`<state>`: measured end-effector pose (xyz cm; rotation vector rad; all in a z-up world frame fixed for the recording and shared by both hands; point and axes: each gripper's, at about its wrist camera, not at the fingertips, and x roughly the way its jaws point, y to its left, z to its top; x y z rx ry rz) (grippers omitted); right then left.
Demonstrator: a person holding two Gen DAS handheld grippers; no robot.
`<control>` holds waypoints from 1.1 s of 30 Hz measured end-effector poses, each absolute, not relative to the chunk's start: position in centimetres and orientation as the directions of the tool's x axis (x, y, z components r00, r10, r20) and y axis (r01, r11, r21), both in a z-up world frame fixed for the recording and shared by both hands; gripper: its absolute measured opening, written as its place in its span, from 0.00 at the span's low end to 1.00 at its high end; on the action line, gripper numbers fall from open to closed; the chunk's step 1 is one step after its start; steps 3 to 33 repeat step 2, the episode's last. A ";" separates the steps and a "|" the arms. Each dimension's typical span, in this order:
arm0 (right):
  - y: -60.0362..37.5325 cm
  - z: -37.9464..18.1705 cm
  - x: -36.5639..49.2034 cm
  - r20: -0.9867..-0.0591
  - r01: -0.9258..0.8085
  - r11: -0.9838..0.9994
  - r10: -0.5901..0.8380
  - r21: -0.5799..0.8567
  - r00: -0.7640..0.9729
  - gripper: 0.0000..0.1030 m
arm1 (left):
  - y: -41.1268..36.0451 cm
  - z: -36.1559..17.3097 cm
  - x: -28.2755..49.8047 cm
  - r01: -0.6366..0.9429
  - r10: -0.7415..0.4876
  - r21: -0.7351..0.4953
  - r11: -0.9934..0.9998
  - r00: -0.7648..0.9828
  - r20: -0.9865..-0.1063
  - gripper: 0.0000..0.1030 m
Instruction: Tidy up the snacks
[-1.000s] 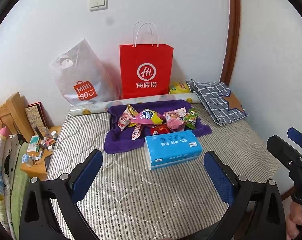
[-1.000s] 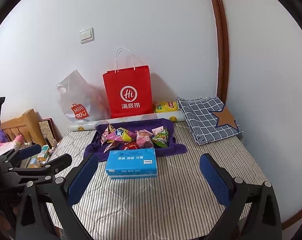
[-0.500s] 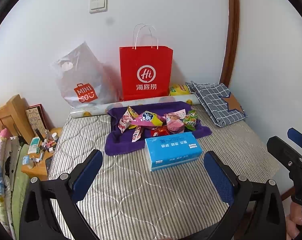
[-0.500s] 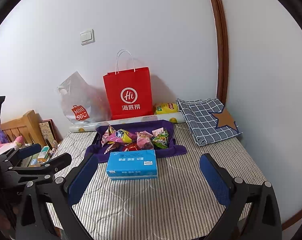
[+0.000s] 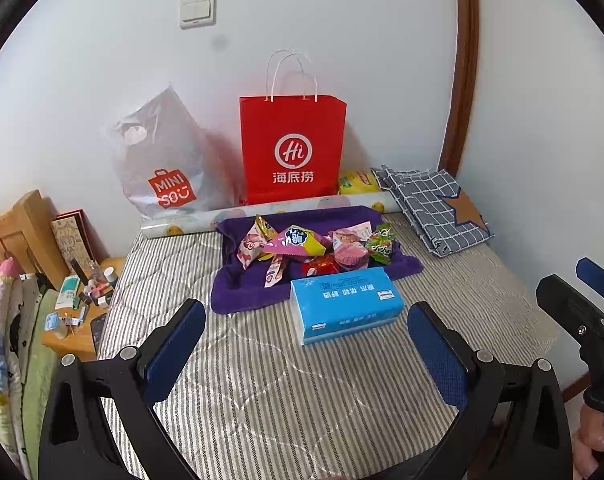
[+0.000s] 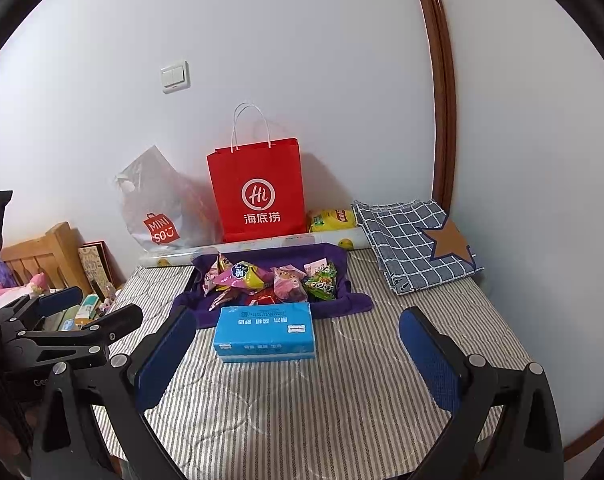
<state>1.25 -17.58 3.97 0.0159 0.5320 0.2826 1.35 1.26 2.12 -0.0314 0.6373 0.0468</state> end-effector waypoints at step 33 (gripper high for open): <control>-17.5 3.9 1.2 -0.497 -0.262 0.961 0.270 0.088 0.824 1.00 | 1.4 2.1 1.3 -0.059 0.041 -0.010 0.998 0.808 -0.587 0.97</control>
